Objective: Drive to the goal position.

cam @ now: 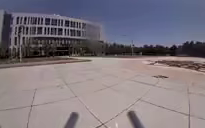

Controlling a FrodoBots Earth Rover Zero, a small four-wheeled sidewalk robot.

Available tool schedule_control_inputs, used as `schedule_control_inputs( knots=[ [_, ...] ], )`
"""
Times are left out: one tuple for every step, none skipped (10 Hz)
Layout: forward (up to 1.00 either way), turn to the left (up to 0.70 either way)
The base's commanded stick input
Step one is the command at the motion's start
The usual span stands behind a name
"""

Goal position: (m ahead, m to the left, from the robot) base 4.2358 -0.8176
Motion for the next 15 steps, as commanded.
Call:
schedule_control_inputs(
  knots=[
    [0.7, 0.01],
    [0.7, 0.01],
    [0.7, 0.01],
    [0.7, 0.01],
    [0.7, 0.01],
    [0.7, 0.01],
    [0.7, 0.01],
    [0.7, -0.05],
    [0.7, -0.3],
    [0.7, -0.11],
    [0.7, -0.04],
    [0.7, 0.01],
    [0.7, 0.01],
    [0.7, 0.01],
    [0.7, 0.01]
  ],
)
